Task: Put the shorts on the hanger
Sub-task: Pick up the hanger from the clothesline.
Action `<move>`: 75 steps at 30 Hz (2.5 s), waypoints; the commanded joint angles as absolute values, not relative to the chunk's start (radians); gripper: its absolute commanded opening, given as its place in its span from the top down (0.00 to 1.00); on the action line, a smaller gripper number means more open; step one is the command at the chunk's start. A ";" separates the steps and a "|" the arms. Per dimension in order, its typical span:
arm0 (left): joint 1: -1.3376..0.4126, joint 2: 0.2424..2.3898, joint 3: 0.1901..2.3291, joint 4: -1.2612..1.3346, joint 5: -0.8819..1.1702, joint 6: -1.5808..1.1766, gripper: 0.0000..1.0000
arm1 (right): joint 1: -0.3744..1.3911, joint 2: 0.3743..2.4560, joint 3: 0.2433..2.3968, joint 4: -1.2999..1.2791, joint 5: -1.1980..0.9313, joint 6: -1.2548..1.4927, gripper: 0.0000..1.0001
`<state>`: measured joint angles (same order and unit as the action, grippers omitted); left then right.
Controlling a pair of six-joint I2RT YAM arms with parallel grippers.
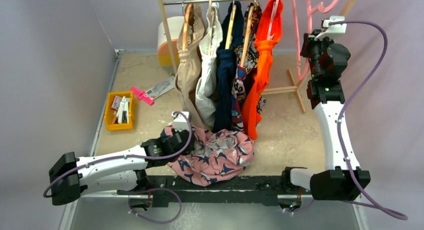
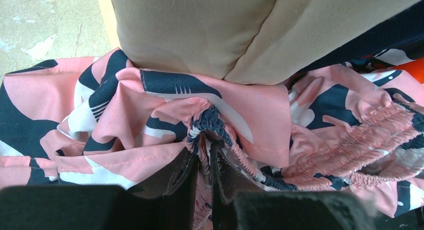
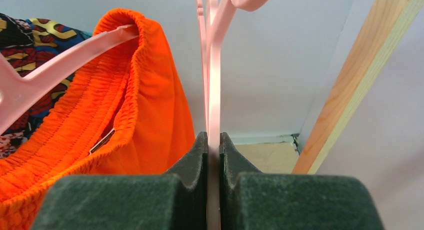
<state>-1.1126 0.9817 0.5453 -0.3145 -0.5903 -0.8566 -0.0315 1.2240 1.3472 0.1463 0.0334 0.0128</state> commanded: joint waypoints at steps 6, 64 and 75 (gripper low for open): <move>-1.109 0.993 0.566 -0.274 -0.594 -0.872 0.86 | -0.041 1.117 1.292 0.498 -0.014 -0.009 1.00; -1.109 0.686 0.807 -0.788 -0.668 -1.033 0.35 | 0.080 0.584 1.680 -0.619 -0.632 0.223 1.00; -1.109 0.378 1.136 -0.954 -0.820 -0.929 0.36 | 0.141 0.541 1.336 -0.154 -1.009 0.348 1.00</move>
